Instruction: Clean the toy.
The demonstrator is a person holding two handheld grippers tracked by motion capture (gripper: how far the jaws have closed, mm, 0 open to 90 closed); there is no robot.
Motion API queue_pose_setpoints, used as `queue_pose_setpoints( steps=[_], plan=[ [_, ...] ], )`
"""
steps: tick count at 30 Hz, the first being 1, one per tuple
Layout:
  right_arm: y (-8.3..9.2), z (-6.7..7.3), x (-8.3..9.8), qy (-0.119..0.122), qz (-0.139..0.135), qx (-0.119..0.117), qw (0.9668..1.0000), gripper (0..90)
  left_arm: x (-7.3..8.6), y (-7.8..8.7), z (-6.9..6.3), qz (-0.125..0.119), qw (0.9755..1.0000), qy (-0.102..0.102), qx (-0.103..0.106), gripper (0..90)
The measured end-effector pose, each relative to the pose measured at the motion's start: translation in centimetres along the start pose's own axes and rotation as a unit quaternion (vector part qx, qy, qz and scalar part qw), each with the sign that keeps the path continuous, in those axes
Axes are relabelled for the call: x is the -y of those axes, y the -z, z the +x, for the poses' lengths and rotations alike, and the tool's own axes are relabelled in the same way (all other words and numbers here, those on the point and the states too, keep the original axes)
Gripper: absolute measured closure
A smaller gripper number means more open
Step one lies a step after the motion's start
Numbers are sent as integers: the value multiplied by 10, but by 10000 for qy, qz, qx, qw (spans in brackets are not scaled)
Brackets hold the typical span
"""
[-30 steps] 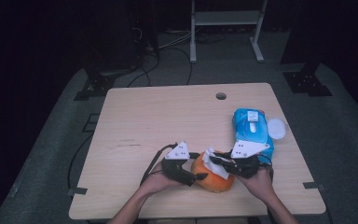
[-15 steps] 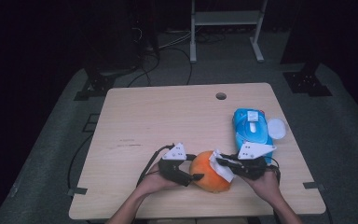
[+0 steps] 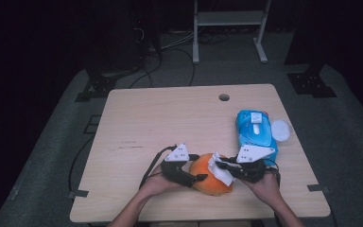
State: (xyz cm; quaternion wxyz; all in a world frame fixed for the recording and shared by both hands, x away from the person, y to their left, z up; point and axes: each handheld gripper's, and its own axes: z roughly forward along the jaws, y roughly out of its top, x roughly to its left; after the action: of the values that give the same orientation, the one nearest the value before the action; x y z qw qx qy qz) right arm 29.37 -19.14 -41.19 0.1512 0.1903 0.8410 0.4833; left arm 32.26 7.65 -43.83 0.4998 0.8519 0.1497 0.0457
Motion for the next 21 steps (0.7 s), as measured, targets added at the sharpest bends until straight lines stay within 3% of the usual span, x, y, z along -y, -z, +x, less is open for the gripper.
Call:
queue_pose_setpoints(
  steps=[7, 9, 13, 16, 18, 21],
  plan=[
    [6, -1, 9, -95, 15, 53, 9999, 822, -5, 0, -4, -91, 9999, -37, 46, 204],
    [5, -1, 8, -69, 8, 79, 9999, 822, -10, 1, -7, -249, 9996, -155, 39, 192],
    [-1, 1, -1, 21, -63, 33, 10000, 822, -9, -2, -8, -175, 9995, -279, -1, 233],
    [-3, 3, -3, 49, -86, 14, 10000, 821, -6, 0, -5, -74, 9997, -226, -55, 251],
    [-4, 2, -3, 49, -94, 1, 9999, 821, -1, 2, 1, -28, 10000, -45, -50, 264],
    [-2, 0, 0, -2, -96, 9, 10000, 821, 3, 4, 5, 12, 10000, 36, -51, 264]
  ],
)
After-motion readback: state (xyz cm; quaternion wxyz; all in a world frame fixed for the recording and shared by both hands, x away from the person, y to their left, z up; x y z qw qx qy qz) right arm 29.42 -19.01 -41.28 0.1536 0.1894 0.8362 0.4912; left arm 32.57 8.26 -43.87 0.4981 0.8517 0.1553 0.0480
